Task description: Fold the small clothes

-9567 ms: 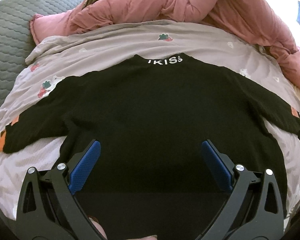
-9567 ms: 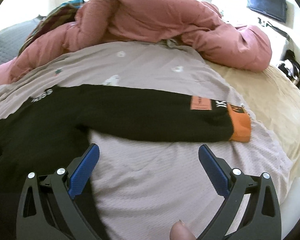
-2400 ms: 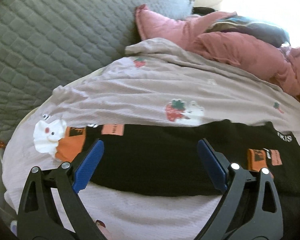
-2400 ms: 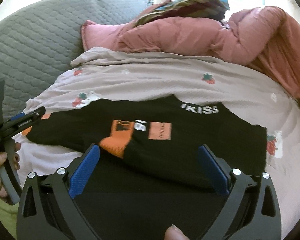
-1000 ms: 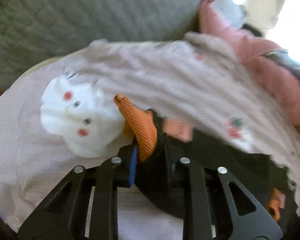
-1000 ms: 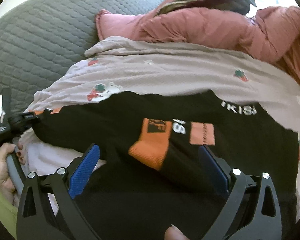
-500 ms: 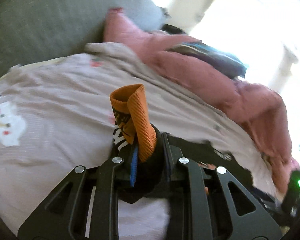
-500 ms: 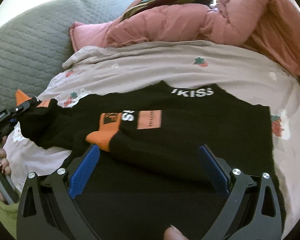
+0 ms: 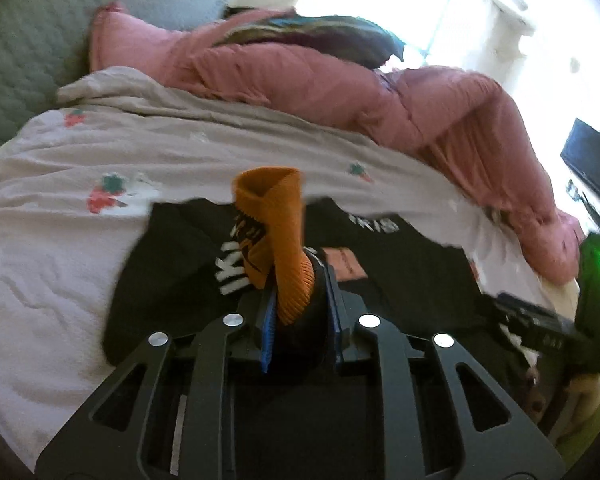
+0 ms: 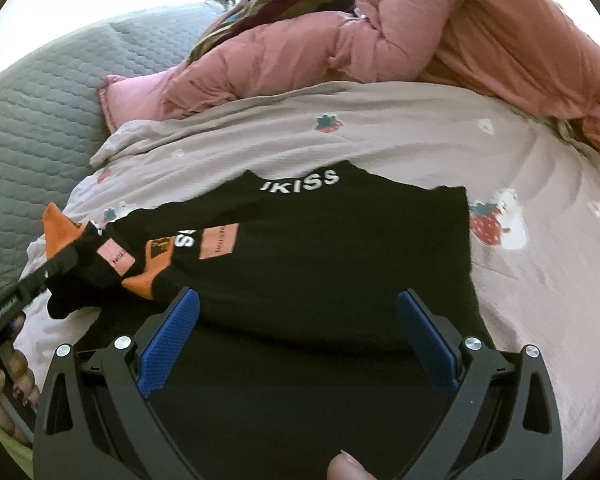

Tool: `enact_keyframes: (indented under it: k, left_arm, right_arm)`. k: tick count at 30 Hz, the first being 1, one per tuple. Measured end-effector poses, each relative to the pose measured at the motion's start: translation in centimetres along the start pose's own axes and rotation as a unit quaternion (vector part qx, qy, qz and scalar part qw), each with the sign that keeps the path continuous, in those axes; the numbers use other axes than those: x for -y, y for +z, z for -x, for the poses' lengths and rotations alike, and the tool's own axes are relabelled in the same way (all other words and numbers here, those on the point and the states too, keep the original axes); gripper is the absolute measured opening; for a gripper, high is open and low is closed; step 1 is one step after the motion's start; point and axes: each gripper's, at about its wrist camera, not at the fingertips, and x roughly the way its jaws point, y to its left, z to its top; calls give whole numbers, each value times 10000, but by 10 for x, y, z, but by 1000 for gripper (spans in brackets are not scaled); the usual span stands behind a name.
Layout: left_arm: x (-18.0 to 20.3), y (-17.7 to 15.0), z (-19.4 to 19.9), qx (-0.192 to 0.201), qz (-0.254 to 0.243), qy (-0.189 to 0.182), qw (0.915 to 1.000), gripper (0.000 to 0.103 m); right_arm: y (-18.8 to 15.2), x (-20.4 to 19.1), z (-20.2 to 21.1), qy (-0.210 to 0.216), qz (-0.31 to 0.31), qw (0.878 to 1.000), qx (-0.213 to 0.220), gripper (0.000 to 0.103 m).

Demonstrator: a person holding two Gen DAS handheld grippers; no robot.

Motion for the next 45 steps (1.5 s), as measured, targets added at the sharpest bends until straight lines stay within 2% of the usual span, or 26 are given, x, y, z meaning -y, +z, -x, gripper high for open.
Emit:
enact_keyframes:
  k: [1,3,4,5,9,12,16,19,23,28,29,34,35,36,38,45]
  left_arm:
    - [5,-1,-3,-33,-20,-141,9999,16]
    - [10,-5,-2,-117,-109,-406,9990,29]
    - [13,-5,0,-78,-171,-452,9988,41]
    - [15,-5,2,-19,-207,-450,9988,43]
    - [4,1,15,270,-14,-365,9990,43]
    - [-14,5,21,378,303,-215,9986,43]
    - [-29,8,21,379,357,468,9975,46]
    - [-37,9,20,341,438,686,9961,51]
    - [-45,10,23,370,513,822,9946,53]
    - [-50,12,25,440,520,967,9930,55]
    - [-51,12,25,452,517,987,9927,56]
    - [-55,14,25,467,603,973,9923,58]
    - [-56,14,26,475,609,975,9922,58]
    - [-56,15,26,484,610,979,9922,58]
    - [-57,15,27,501,617,989,9919,58]
    - [-63,17,30,565,666,1015,9910,58]
  right_arm:
    - [-1,2,0,-15,-21,10000,-8,98]
    - [-1,3,0,-39,-56,10000,-22,98]
    - [-1,2,0,-31,-59,10000,-26,98]
    - [-1,1,1,-33,-48,10000,-19,98]
    - [-2,-7,1,49,21,10000,-43,98]
    - [-5,-20,-3,270,48,9995,-182,98]
    - [-12,-46,-13,664,95,9965,-491,98]
    - [-19,-67,-22,944,111,9927,-746,98]
    - [-25,-86,-39,1237,-180,9855,-1146,98]
    - [-26,-93,-60,1378,-645,9789,-1361,97]
    - [-26,-94,-63,1370,-679,9794,-1318,94]
    - [-23,-93,-69,1449,-759,9805,-1093,49]
    - [-22,-92,-68,1486,-727,9811,-1001,27]
    - [-21,-92,-69,1563,-692,9806,-962,19]
    - [-19,-93,-63,1655,-515,9812,-851,14]
    - [7,-95,-21,1692,244,9853,-68,8]
